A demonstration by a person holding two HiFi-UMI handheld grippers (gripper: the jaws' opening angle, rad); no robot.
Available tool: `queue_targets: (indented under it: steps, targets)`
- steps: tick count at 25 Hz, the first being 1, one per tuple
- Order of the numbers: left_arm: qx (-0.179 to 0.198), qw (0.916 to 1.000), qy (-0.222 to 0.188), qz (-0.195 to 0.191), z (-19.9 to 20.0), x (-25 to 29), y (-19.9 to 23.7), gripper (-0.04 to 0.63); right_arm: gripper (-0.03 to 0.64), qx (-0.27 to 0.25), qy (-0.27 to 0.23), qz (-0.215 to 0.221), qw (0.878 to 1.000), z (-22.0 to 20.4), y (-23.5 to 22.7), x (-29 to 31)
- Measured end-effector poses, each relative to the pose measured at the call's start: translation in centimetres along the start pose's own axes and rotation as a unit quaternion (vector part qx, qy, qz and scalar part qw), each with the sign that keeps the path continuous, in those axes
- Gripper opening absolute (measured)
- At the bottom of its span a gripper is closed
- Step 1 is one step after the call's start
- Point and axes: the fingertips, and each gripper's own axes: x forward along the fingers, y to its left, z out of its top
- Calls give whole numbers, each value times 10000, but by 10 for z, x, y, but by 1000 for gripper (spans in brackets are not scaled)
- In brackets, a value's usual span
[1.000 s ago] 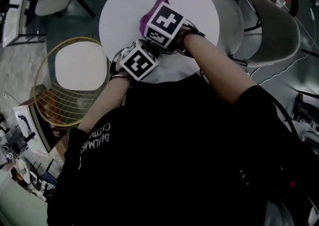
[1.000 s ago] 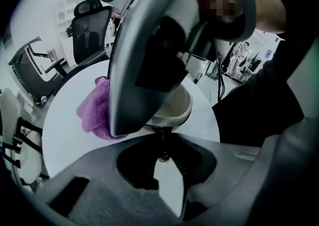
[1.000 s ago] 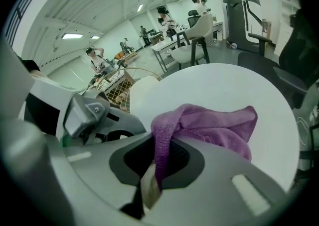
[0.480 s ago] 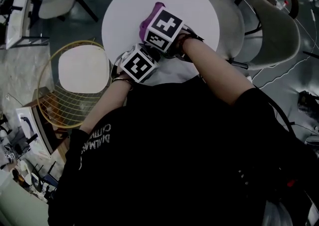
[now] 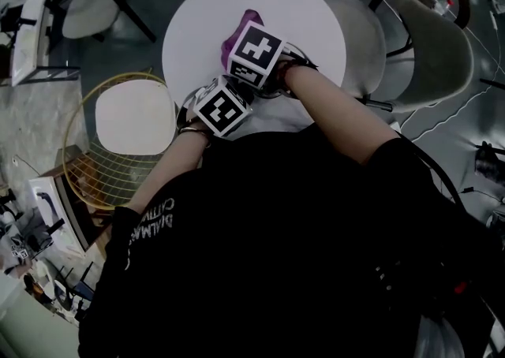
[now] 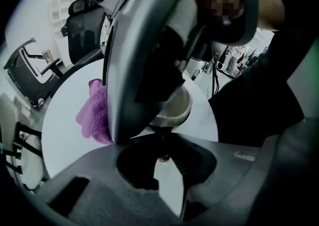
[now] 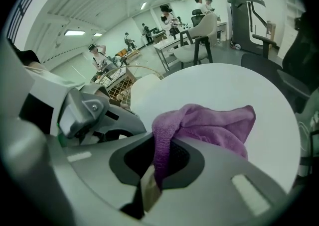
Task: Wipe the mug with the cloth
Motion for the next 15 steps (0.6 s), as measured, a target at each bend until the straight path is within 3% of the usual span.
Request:
queue_targets:
  steps: [9,15]
  targets:
    - [12,10000,5,19,0,-1,1,60,31,128,86,-20,9999,1,-7,3]
    - [1,10000,11,38,-2,1,1,61,31,512,-45,2,9987,0,-12,0]
